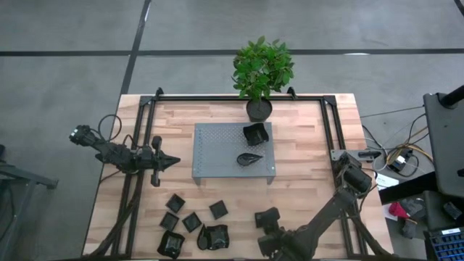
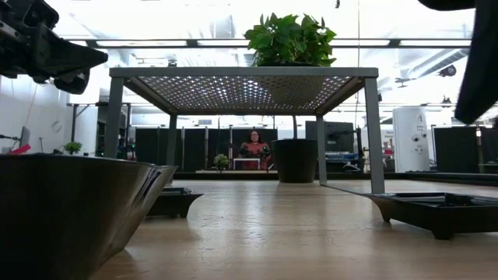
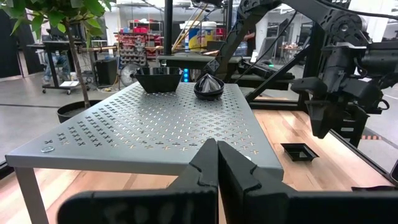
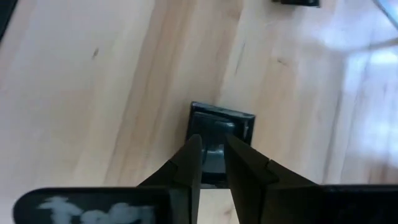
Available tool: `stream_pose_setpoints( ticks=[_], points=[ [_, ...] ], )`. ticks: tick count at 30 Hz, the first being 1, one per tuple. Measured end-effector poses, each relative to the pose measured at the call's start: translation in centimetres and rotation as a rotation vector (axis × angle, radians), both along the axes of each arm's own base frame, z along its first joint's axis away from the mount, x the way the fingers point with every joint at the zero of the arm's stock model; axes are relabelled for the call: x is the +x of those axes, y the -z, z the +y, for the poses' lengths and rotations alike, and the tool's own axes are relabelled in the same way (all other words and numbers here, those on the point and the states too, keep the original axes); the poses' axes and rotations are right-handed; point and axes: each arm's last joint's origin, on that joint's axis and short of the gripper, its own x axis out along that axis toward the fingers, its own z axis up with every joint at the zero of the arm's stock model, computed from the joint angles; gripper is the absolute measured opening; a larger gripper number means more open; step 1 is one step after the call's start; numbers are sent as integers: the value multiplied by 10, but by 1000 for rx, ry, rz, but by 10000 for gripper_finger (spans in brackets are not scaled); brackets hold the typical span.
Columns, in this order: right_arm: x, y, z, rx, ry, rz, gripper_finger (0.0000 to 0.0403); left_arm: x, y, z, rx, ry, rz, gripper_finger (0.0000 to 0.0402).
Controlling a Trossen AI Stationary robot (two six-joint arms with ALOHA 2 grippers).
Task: Pick & Place Mini shaped plates
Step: Stack the black drop-shaped plate on the black drop-shaped plates on the shelf
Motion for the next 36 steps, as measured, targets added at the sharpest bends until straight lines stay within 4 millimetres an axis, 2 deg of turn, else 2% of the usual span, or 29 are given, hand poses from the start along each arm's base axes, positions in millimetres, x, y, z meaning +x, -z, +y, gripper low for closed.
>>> stream_pose_setpoints(
  ticks=[10, 16, 27, 36],
  points=[
    [3, -2, -3, -81, 26, -101, 59, 0, 0, 0, 0, 1, -1, 0],
    [5, -3, -4, -62, 57, -116, 60, 0, 0, 0, 0, 0, 0, 0],
    [27, -3, -19, -75, 14, -124, 43, 0, 0, 0, 0, 0, -1, 0],
    [30, -3, -21, -67, 20, -126, 44, 0, 0, 0, 0, 0, 0, 0]
  ],
)
